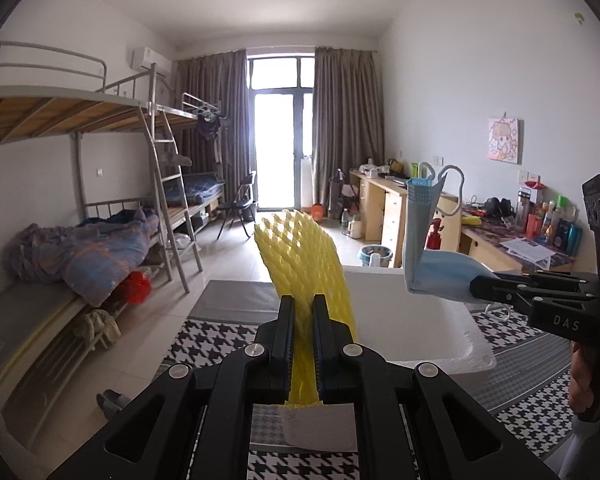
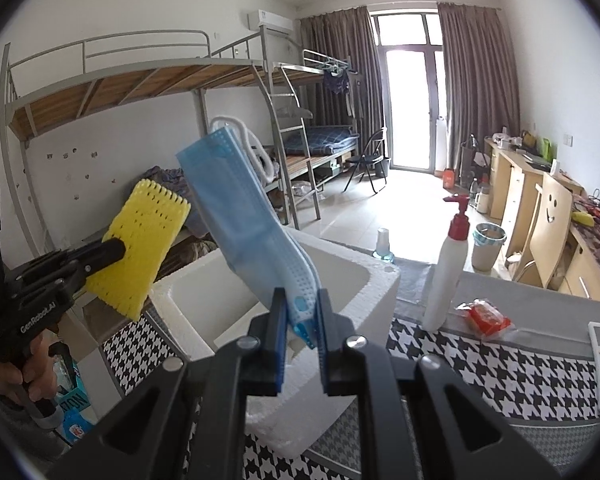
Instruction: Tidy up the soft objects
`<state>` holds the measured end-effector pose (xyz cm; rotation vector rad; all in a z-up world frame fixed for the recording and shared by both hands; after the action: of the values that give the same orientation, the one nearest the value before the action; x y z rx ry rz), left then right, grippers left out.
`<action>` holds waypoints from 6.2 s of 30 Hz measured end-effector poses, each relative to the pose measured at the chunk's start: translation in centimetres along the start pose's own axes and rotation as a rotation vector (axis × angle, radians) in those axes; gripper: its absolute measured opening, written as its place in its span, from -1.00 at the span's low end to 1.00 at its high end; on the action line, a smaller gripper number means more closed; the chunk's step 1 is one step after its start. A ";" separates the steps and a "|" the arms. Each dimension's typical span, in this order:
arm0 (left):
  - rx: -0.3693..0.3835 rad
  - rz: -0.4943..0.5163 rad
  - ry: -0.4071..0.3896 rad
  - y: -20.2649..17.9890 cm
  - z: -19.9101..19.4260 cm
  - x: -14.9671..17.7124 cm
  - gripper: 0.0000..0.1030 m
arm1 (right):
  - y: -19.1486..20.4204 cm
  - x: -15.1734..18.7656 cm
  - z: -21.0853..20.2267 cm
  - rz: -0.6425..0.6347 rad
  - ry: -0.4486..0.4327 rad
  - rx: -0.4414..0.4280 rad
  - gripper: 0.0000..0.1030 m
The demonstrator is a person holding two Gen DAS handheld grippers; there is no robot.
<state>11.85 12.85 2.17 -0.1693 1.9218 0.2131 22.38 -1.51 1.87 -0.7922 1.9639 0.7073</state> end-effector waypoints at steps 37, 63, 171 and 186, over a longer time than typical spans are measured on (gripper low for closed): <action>-0.045 -0.072 0.017 3.4 -0.5 1.5 -0.82 | 2.1 0.6 3.1 -0.071 0.064 0.062 0.56; 0.032 -0.016 -0.006 0.6 1.1 -0.4 -0.82 | 0.2 1.0 1.1 -0.060 0.008 0.156 0.64; 0.085 0.021 -0.187 -6.6 -7.0 -0.2 0.98 | -0.7 5.3 -12.0 0.036 -0.253 0.202 0.98; 0.100 0.020 -0.163 -7.0 -7.0 2.1 0.98 | -0.9 6.5 -12.0 0.057 -0.264 0.182 0.98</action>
<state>6.27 4.42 2.21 -0.0643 1.7680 0.1394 14.20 -12.49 1.45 -0.5073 1.7855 0.6221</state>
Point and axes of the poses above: each gripper's, at about its wrist camera, not at the fingertips, and z roughly the way its jaws point, y to its left, x to its underside, the point moved 6 cm from there along z, roughly the way its jaws point, and after that the axes turned 4 degrees about z, right-handed, at the moved point
